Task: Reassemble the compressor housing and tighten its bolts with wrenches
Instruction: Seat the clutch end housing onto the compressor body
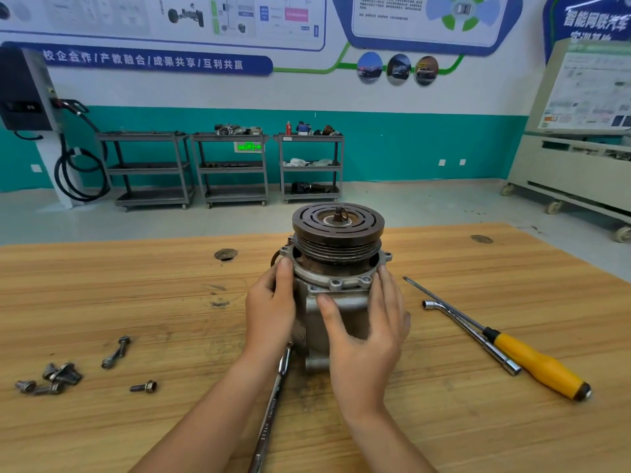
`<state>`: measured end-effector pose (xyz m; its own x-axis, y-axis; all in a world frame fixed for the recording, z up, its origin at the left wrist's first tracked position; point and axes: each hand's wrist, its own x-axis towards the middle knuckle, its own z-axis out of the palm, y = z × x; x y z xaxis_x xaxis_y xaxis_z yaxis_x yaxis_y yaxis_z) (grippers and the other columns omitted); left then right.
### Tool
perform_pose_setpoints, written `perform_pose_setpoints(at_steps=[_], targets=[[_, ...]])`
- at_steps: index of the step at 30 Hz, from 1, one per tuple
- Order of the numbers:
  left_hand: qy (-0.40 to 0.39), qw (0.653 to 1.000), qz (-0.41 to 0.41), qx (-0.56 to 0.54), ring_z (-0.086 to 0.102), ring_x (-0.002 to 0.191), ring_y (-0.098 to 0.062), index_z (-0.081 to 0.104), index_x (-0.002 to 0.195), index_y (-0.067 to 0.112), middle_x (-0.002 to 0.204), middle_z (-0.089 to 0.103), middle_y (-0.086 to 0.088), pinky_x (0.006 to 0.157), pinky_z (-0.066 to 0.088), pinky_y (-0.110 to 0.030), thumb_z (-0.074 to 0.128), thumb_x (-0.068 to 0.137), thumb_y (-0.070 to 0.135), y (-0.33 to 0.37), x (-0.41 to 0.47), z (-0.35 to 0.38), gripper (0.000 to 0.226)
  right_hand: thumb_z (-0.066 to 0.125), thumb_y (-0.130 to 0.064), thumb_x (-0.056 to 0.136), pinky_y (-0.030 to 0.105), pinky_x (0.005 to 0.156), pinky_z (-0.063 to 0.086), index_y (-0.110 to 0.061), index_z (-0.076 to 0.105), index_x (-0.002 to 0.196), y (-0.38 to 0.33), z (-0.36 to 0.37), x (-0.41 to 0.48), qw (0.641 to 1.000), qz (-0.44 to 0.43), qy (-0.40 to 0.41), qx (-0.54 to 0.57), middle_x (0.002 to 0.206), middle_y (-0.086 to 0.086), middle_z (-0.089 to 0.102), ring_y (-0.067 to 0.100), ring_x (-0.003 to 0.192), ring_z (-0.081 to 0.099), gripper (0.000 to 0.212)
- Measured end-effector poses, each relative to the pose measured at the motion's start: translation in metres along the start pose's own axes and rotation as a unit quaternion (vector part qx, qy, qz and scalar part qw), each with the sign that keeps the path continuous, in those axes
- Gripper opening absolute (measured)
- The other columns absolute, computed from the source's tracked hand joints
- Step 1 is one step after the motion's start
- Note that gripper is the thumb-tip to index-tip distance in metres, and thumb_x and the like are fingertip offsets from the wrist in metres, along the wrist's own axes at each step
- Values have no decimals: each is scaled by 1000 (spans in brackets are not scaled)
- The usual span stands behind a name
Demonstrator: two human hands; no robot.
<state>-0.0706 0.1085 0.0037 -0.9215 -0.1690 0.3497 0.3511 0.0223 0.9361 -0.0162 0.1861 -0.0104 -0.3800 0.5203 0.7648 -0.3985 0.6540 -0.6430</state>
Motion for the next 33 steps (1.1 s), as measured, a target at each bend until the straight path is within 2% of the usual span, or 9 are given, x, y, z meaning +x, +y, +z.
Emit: perform_pose_setpoints(at_steps=[4,8,10,12,15,21,26,29,33], targets=[[-12,998,-52,-45,66,76,1,72,77,25,79,73,9,61,48,-11,44,95,39,4,4,-3,35,59,-42,77,60,101,21,4,60,118,3,-2,0,998,-42,-10,-35,130,-1,48,18,125,38,62],[-36,994,-100,-31,65,96,-10,69,97,22,93,73,7,88,50,-32,46,93,41,16,2,-9,30,70,-36,73,67,100,25,-2,64,115,6,-11,2,999,-38,-23,-28,132,1,46,20,126,36,54],[-66,995,-71,2,59,104,-7,62,114,25,109,66,13,90,47,-26,52,80,57,21,-5,-15,48,72,-35,72,64,103,27,-15,62,116,14,-18,9,999,-22,-23,8,138,3,42,18,130,31,50],[-89,993,-31,64,52,106,6,45,129,35,116,54,28,82,41,-11,58,56,73,27,-22,-18,84,75,-42,73,44,113,24,-36,47,123,19,-23,17,995,53,-51,74,146,-8,30,10,137,24,58],[-95,987,28,125,51,96,20,47,107,44,101,57,39,68,38,3,70,59,57,30,-36,-12,55,68,-52,60,18,113,19,-49,23,127,21,-22,19,966,159,-126,158,152,-15,20,4,141,18,80],[-49,977,13,207,36,133,-15,17,148,19,147,38,2,99,29,-23,70,56,62,31,-21,-5,114,77,-36,67,1,102,21,-52,14,129,29,-21,15,938,185,-191,223,134,-41,21,-28,124,18,90],[-59,972,25,227,46,111,-6,12,149,20,136,51,2,77,33,-12,70,54,61,32,-13,-8,118,70,-52,54,19,109,27,-37,9,147,31,-22,26,902,273,-218,252,145,-26,25,-15,130,24,112],[-53,976,36,209,44,102,-1,16,148,20,130,56,1,77,34,-11,71,50,60,32,-13,-11,118,76,-37,65,-2,82,37,-41,31,135,36,-22,28,900,264,-237,253,118,-41,47,-29,103,43,83],[-40,977,58,200,47,103,-4,19,147,24,127,59,-2,85,36,-21,74,51,58,31,-13,-12,116,80,-32,67,6,73,47,-35,53,122,39,-25,33,885,265,-263,277,108,-27,65,-11,100,58,61]])
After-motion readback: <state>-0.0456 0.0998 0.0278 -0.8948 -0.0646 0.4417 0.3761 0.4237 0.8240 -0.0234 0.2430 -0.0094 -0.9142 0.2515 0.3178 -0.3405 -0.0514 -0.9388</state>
